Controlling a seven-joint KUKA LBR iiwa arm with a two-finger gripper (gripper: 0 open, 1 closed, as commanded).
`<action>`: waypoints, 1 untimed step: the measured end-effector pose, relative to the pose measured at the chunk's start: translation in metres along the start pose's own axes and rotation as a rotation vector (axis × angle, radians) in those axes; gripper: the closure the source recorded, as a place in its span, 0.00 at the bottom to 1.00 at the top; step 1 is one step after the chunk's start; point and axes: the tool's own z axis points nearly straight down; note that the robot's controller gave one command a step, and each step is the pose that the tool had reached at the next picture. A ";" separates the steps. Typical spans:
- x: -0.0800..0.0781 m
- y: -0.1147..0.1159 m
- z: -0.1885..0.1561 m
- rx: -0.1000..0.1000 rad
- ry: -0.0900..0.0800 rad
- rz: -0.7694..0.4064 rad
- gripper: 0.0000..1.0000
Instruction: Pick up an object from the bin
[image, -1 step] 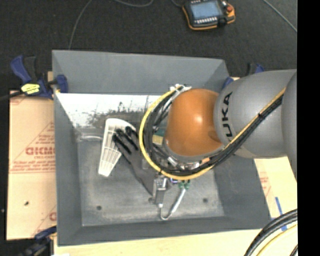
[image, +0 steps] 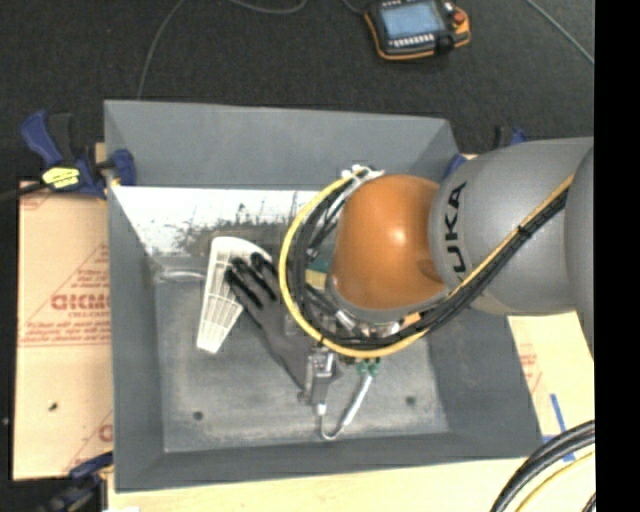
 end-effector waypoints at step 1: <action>-0.057 -0.042 0.100 0.000 0.001 -0.557 0.00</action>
Offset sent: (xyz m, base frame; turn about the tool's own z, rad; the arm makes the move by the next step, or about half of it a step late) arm 0.0406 -0.0468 -0.0993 0.1104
